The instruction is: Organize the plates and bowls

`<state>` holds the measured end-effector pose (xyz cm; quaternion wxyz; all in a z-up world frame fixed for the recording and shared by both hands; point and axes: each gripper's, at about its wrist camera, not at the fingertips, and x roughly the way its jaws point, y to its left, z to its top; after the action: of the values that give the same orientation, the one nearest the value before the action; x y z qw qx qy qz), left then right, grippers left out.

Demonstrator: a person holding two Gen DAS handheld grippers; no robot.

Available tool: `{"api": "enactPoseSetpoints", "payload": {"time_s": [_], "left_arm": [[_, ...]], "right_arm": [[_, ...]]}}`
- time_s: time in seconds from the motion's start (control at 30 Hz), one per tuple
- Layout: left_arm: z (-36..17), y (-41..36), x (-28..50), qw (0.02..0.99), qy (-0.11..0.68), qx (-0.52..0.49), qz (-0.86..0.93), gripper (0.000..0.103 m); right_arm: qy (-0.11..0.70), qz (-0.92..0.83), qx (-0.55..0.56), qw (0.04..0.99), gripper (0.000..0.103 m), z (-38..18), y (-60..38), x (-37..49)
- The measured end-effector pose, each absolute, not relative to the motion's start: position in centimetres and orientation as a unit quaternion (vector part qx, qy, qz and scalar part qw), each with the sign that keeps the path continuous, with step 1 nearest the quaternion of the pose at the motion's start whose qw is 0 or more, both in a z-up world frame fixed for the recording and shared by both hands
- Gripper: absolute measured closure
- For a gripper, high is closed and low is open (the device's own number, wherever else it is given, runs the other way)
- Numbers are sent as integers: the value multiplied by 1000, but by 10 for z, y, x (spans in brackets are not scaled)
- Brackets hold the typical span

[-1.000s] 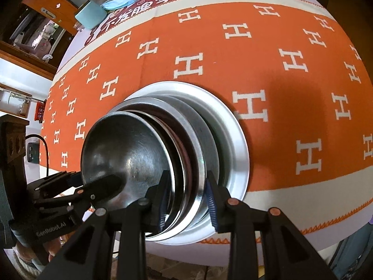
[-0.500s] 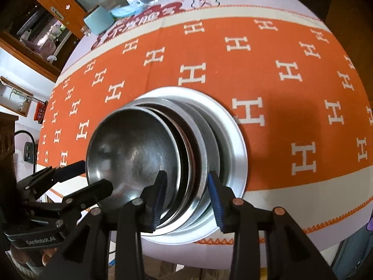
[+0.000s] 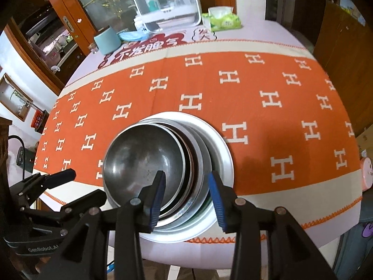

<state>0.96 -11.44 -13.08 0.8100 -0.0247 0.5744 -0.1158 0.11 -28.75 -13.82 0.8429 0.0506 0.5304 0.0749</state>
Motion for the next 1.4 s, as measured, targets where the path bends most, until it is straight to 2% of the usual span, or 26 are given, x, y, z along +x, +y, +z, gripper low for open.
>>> {"api": "enactPoseSetpoints", "payload": {"time_s": [0.3,0.77,1.4], "left_arm": [[-96,-110,-8,845,529,6,-72,16],[-67,-103,-27,865,499,4,-45,15],[-59,-120,-40,873,486,11,-43,15]], "right_arm": [[485,65,27,872,52,-107,-273,-23],[443,60,4,894,52,-70,-255,-47],[433,45,9,900,52,-62,-267,-66]]}}
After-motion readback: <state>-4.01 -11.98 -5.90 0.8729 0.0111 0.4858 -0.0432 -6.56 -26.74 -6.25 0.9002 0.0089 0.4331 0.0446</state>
